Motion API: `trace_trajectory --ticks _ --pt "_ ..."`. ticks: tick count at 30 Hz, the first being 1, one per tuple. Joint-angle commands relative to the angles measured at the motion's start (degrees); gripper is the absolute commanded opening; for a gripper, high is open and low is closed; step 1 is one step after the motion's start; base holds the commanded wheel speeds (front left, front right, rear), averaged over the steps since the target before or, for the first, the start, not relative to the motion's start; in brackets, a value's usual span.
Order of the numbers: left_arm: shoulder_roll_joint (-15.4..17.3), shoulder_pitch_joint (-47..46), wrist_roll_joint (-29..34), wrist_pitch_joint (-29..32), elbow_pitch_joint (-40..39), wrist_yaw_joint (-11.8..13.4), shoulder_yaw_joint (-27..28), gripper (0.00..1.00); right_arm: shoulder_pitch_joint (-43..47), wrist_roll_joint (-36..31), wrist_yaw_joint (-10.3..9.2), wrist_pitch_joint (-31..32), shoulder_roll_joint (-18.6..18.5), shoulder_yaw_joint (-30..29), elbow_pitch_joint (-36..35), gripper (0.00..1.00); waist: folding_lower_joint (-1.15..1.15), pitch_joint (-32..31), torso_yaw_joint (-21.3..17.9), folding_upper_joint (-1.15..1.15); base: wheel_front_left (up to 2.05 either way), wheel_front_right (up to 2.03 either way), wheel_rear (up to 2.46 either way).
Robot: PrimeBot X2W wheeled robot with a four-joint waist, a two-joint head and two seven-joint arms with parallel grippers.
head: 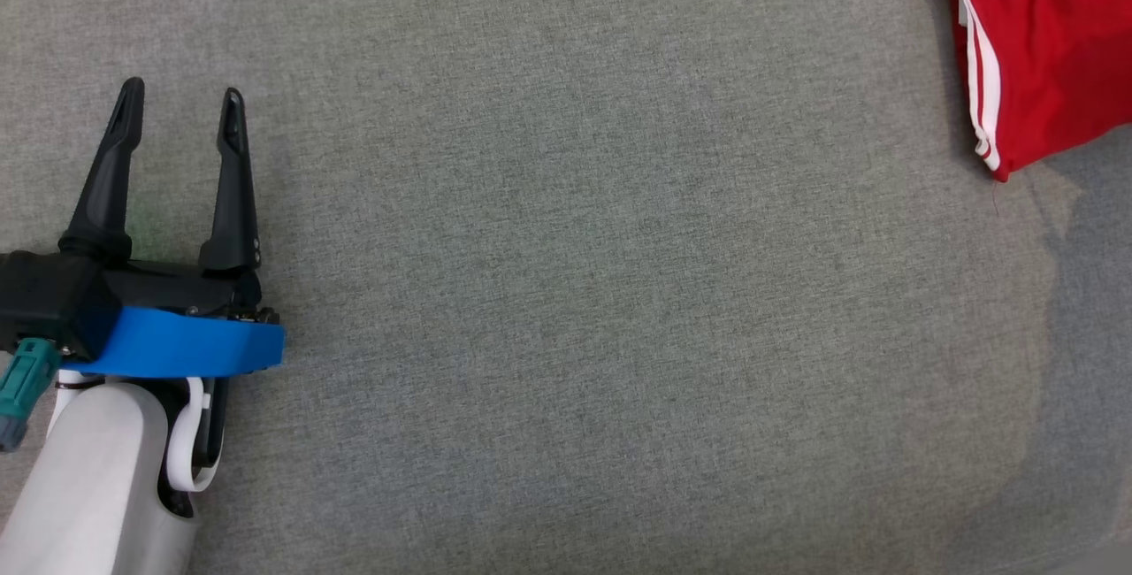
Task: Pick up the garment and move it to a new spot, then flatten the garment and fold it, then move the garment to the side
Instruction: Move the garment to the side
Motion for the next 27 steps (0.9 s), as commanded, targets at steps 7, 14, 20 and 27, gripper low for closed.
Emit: trace_trajectory --ticks 7,14,20,27 --pt "0.72 -0.47 0.71 1.0 -1.64 0.78 -0.62 1.0 1.97 -4.57 -0.03 -2.45 1.25 -4.16 -0.54 0.0 -0.01 0.09 0.03 -0.02 0.0 0.0 0.0" --pt "0.56 0.46 0.2 1.04 -1.51 1.04 -0.88 1.0 3.52 -8.29 -0.03 -3.75 3.37 -6.85 -0.91 1.0 -0.01 -1.48 0.87 -0.02 0.0 0.0 0.0" --pt "-1.22 1.61 -1.01 -0.12 0.87 0.94 -1.54 1.0 5.84 -8.88 -0.03 -6.55 5.55 -8.88 -3.13 1.0 -0.01 -5.28 2.6 -0.02 0.0 0.0 0.0" --pt "-3.9 4.78 -3.02 -1.73 6.71 0.63 -2.1 1.0 15.33 -4.34 -0.02 -11.19 12.48 -12.13 -8.75 1.0 -0.01 -13.08 5.51 -0.02 0.0 0.0 0.0"
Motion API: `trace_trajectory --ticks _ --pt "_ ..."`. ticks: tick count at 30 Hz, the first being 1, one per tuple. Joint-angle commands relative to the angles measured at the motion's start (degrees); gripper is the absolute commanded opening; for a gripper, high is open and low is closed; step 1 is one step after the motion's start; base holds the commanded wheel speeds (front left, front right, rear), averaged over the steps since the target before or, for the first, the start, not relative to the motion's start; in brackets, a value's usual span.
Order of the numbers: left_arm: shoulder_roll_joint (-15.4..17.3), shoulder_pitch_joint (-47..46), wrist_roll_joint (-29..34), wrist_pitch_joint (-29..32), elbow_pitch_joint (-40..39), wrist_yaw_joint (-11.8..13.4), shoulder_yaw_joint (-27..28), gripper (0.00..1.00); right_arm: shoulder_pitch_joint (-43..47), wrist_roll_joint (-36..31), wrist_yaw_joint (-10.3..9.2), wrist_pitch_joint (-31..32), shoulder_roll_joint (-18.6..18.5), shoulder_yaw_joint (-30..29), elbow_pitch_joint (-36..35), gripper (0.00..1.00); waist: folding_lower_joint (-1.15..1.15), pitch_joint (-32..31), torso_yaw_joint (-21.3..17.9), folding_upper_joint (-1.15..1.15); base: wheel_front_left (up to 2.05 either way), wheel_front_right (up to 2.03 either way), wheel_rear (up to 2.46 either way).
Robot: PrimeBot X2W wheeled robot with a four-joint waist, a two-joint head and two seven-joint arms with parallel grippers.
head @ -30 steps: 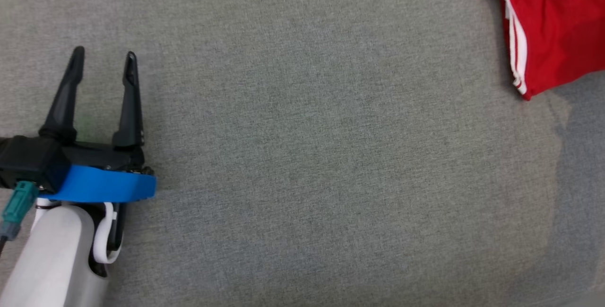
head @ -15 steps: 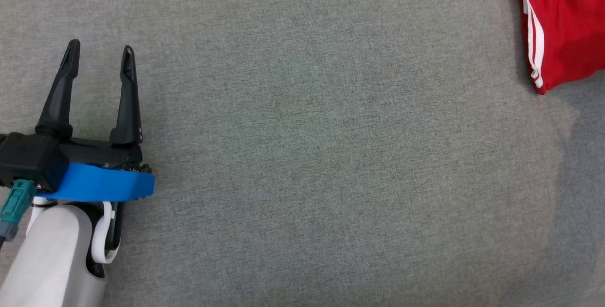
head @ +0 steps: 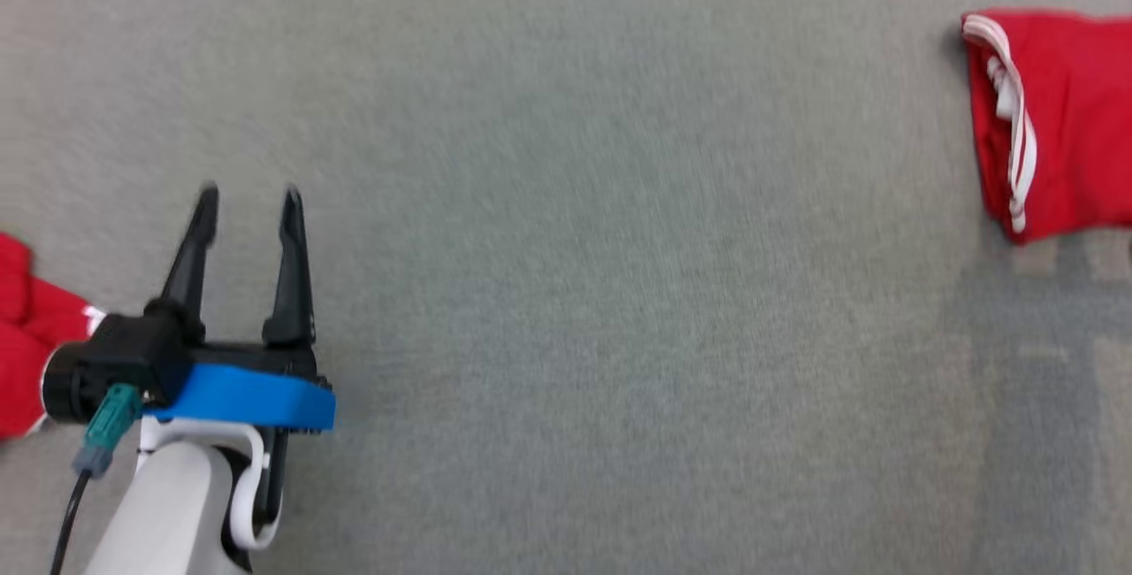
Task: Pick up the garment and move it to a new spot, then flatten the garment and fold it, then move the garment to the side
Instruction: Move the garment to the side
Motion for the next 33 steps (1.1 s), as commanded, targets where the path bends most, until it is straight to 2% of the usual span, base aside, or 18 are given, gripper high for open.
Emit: trace_trajectory --ticks 1,8,9,14,23,33 --pt "-0.32 1.18 -0.22 -0.37 1.03 0.08 -0.18 1.0 2.82 1.2 -0.01 -1.16 1.5 -0.8 -1.66 1.0 0.01 -2.23 0.0 0.01 0.0 0.0 0.0" --pt "-1.84 5.52 -1.44 -1.09 5.42 0.01 0.18 1.0 18.15 8.38 0.0 -1.51 11.04 -1.02 -14.24 1.0 0.01 -9.61 2.2 0.01 0.0 0.0 0.0" --pt "-2.43 6.67 -1.79 -1.18 6.01 0.09 0.37 1.0 21.8 9.98 -0.01 -1.23 13.67 -0.64 -17.11 1.0 0.01 -11.21 2.62 0.01 0.0 0.0 0.0" --pt "-3.21 9.49 -2.22 -1.43 7.7 -0.14 0.53 1.0 29.01 10.97 0.0 -1.0 18.13 0.28 -20.61 1.0 0.01 -15.03 3.91 0.01 0.0 0.0 0.0" --pt "-4.47 12.82 -2.23 -1.5 10.73 -1.01 0.66 1.0 36.19 10.8 0.0 -1.4 21.67 0.8 -21.35 1.0 0.01 -20.7 5.84 0.01 0.0 0.0 0.0" --pt "-4.25 13.09 -2.62 -1.52 13.38 -1.6 0.57 1.0 38.68 11.9 0.0 -1.77 22.17 2.77 -20.34 1.0 0.01 -22.98 6.08 0.01 0.0 0.0 0.0"
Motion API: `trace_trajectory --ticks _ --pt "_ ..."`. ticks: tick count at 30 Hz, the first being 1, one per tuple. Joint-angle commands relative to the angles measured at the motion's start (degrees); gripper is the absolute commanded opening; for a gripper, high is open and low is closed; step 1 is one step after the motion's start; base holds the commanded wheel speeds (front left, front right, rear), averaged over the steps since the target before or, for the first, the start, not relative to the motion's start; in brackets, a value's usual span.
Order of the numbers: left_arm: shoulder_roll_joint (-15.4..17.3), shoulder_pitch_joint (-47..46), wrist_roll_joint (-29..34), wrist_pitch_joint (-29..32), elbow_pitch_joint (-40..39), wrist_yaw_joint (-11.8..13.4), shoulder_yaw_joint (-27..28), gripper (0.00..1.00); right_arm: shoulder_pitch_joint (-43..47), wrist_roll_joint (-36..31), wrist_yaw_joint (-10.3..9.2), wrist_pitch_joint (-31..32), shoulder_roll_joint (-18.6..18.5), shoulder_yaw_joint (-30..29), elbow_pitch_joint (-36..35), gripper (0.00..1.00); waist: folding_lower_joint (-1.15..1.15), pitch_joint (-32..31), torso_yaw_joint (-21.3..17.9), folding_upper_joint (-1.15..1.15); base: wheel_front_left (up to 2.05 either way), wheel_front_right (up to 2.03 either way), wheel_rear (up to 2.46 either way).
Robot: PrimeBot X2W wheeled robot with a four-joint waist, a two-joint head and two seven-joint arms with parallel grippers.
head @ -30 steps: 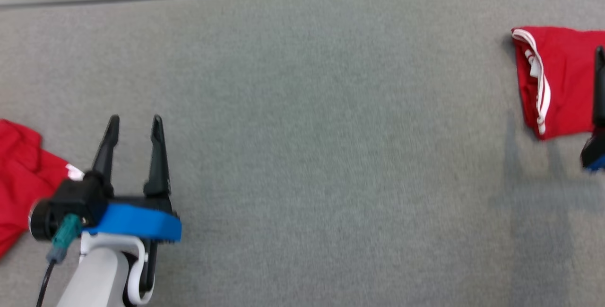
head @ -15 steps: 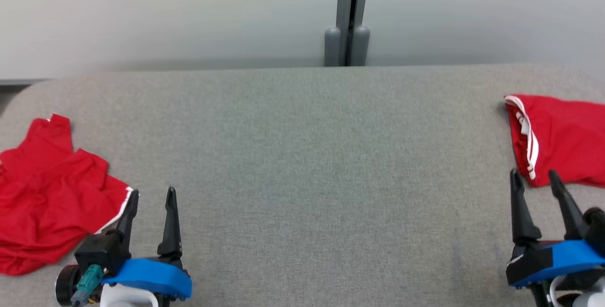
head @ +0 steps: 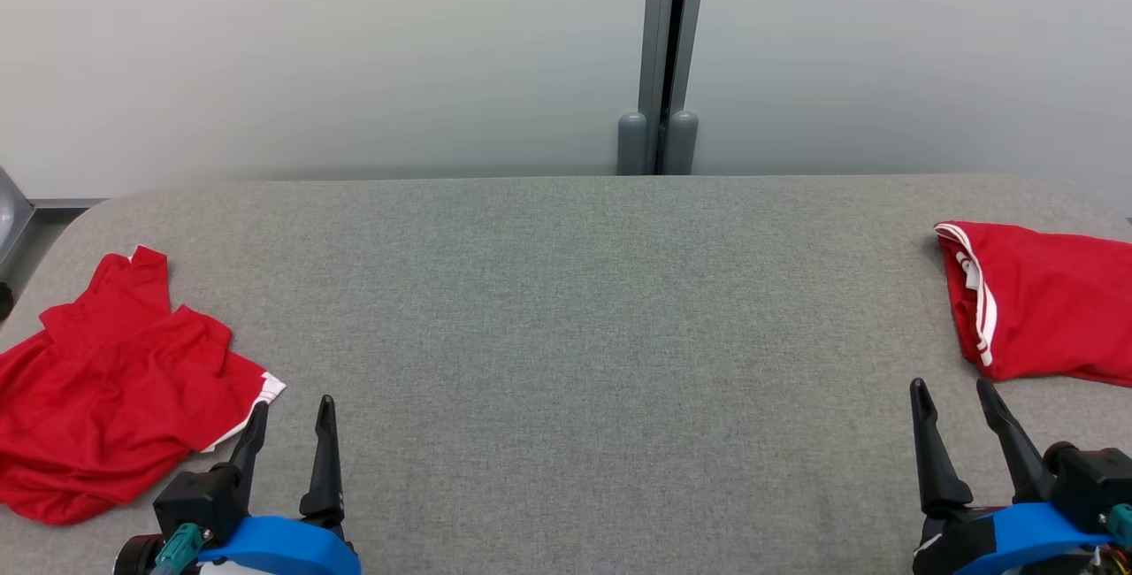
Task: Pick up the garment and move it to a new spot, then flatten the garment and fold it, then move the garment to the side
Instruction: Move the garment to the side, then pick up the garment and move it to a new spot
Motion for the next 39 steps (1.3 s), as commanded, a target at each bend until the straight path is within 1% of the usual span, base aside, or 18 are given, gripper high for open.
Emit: trace_trajectory --ticks 1,6,12,15,18,23,26,39 --pt "0.24 -0.29 -0.15 -0.24 0.2 -0.18 0.13 1.0 0.67 0.64 0.01 -0.51 0.09 0.16 0.36 1.0 0.0 0.0 -0.1 0.0 0.0 0.0 0.0" --pt "0.06 -0.27 -0.32 -0.24 0.32 0.07 0.35 1.0 0.53 1.15 0.01 -1.18 0.09 0.6 1.2 1.0 0.0 0.05 -0.68 0.0 0.0 0.0 0.0" --pt "0.24 -0.58 -0.38 -0.25 0.19 -0.27 0.55 1.0 0.52 1.56 0.01 -1.76 0.1 0.93 1.99 1.0 0.0 0.41 -0.96 0.0 0.0 0.0 0.0" --pt "0.39 -1.16 -0.33 -0.25 0.25 -0.59 0.54 1.0 0.38 1.53 0.01 -1.93 0.11 0.62 2.18 1.0 0.0 0.71 -0.11 0.0 0.0 0.0 0.0" --pt "0.55 -1.21 -0.07 -0.25 0.32 -0.09 0.83 1.0 -0.03 1.18 0.01 -1.97 0.09 0.61 2.26 1.0 0.0 0.86 1.37 0.0 0.0 0.0 0.0" --pt "0.94 -1.04 0.26 -0.24 -0.28 0.16 1.26 1.0 -0.3 1.26 0.01 -2.1 0.09 1.11 2.43 1.0 0.0 0.77 5.12 0.0 0.0 0.0 0.0" --pt "0.63 -0.59 0.12 -0.24 -0.8 0.52 1.46 1.0 -0.47 1.57 0.01 -2.04 0.09 1.7 2.69 1.0 0.0 0.67 7.81 0.0 0.0 0.0 0.0" --pt "0.7 -0.17 -0.42 -0.25 -1.24 0.45 2.07 1.0 -1.09 1.35 0.01 -1.66 0.06 3.27 3.37 1.0 0.0 0.51 20.13 0.0 0.0 0.0 0.0"
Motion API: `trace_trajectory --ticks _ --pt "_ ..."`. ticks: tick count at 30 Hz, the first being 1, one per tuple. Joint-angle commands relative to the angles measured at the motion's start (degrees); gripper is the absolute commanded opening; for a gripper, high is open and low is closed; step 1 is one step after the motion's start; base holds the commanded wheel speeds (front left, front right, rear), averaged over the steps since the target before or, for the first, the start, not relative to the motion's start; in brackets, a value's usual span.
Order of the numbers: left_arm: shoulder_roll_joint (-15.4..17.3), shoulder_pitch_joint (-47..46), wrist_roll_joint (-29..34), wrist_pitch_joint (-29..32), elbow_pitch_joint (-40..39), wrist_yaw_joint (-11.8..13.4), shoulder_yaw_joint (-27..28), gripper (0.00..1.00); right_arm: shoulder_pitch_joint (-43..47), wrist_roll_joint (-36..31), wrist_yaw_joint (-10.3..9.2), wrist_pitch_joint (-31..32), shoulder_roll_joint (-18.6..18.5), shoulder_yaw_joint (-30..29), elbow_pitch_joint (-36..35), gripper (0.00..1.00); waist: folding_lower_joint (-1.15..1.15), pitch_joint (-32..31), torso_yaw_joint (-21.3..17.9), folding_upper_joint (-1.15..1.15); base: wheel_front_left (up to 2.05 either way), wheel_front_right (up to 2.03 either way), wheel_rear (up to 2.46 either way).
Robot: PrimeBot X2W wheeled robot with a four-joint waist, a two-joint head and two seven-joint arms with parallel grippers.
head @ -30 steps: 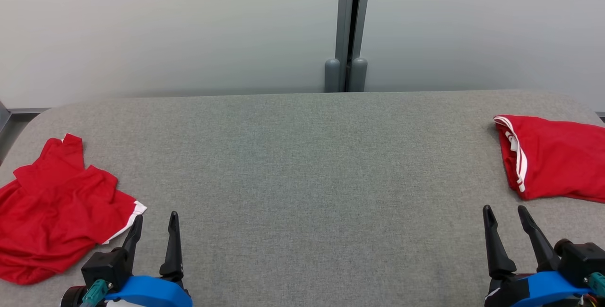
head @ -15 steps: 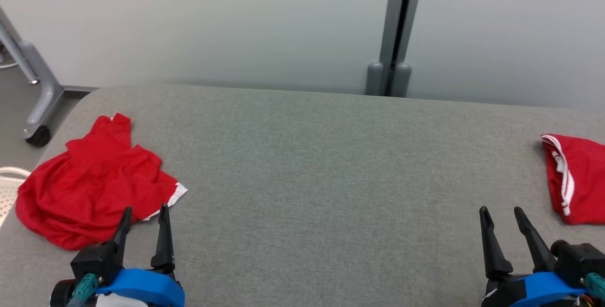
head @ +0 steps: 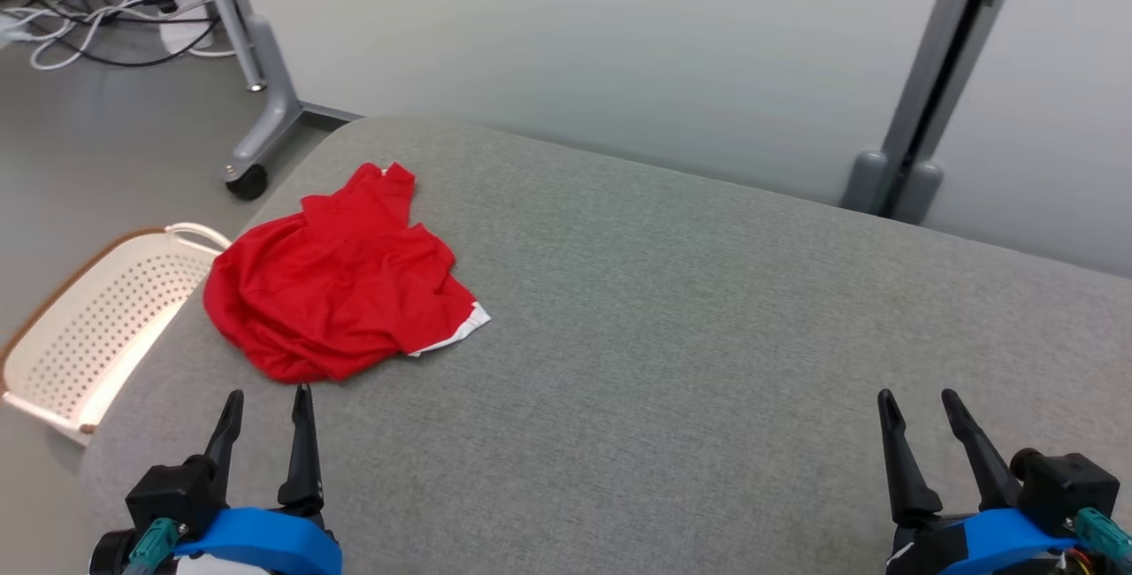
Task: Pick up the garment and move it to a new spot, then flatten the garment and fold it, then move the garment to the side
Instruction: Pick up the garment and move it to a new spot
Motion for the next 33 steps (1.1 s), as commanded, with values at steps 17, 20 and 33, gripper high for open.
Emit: trace_trajectory --ticks 17,20,33 --pt "0.1 1.75 0.1 -0.24 -1.33 0.43 1.35 1.0 -1.36 -0.49 0.01 0.23 -0.06 1.92 0.63 1.0 0.0 1.35 6.62 0.0 0.0 0.0 0.0" --pt "0.23 1.74 0.13 -0.24 -1.41 0.46 1.07 1.0 -0.81 -0.63 0.01 0.01 -0.06 2.05 0.73 1.0 0.0 1.14 6.3 0.0 0.0 0.0 0.0" --pt "3.19 -10.66 -4.16 9.09 -8.7 -1.46 3.03 1.0 -2.14 -1.56 0.01 1.1 -0.07 3.64 -1.33 1.0 0.0 4.06 4.57 0.0 0.0 0.0 0.0"
